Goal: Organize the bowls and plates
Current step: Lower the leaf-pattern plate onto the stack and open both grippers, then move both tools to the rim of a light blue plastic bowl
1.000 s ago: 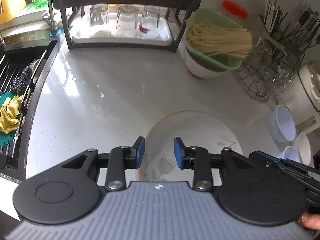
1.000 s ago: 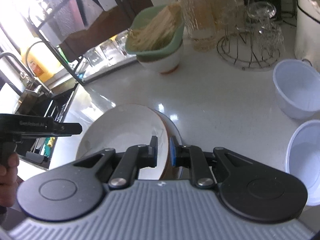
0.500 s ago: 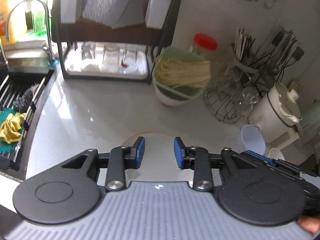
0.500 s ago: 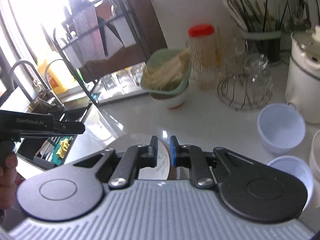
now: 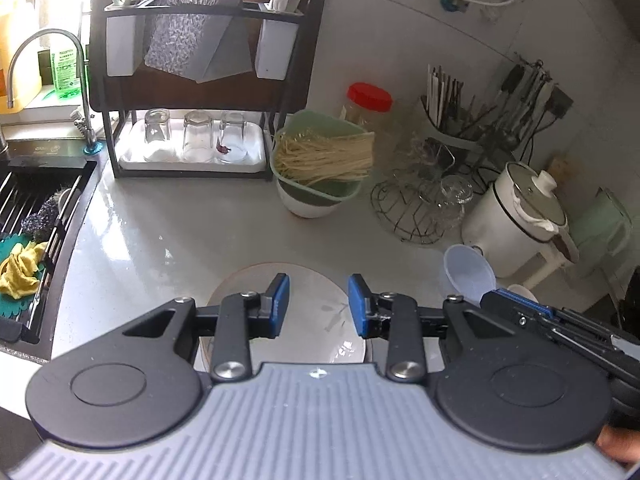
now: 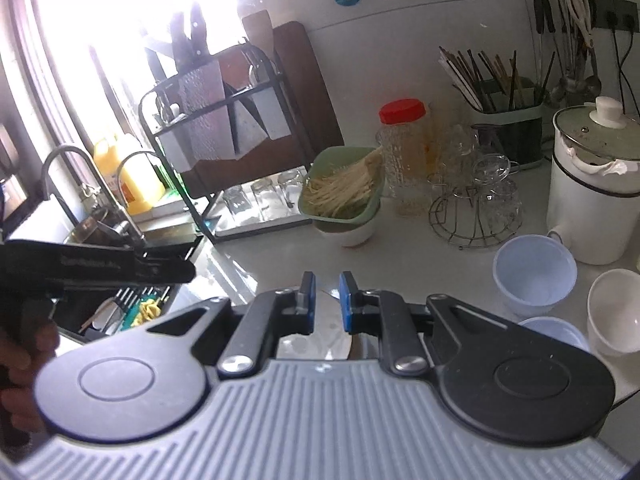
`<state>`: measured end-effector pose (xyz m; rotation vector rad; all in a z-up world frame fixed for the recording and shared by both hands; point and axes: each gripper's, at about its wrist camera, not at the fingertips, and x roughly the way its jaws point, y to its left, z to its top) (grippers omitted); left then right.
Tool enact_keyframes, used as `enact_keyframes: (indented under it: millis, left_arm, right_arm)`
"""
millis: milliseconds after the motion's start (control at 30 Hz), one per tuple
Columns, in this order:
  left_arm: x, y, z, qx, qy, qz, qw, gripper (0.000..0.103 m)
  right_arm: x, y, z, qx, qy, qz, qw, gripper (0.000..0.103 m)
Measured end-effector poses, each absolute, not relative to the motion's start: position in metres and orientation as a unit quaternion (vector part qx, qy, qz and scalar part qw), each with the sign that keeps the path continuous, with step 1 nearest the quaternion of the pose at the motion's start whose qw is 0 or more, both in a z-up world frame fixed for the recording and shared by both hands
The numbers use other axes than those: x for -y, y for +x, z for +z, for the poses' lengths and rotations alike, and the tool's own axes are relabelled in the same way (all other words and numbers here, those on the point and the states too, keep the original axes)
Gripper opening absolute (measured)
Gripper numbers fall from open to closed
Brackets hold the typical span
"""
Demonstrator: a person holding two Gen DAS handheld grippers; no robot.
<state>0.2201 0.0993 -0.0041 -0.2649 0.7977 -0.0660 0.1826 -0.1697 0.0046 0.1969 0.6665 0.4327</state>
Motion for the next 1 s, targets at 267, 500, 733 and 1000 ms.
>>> enact_keyframes:
  millis: [267, 500, 733, 1000]
  left_arm:
    - [-0.121, 0.206, -0.003, -0.381, -0.128, -0.055, 0.914, 0.037]
    - [-0.119, 0.198, -0.01, -0.373, -0.132, -0.091, 0.914, 0.037]
    - [-0.103, 0.194, -0.019, -0.38, -0.131, -0.115, 0.908, 0.037]
    - [-0.064, 0.208, -0.028, -0.383, -0.115, -0.137, 0.906, 0.037]
  right_arm:
    - [0.155, 0.156, 0.008, -0.322, 0.086, 0.173, 0.927, 0.016]
    - [0.143, 0.127, 0.014, -0.32, 0.086, 0.137, 0.933, 0.016]
    - [0.15, 0.111, 0.01, -0.325, 0.099, 0.111, 0.934, 0.016]
    - [0.18, 0.119, -0.007, -0.332, 0.106, 0.076, 0.934, 0.015]
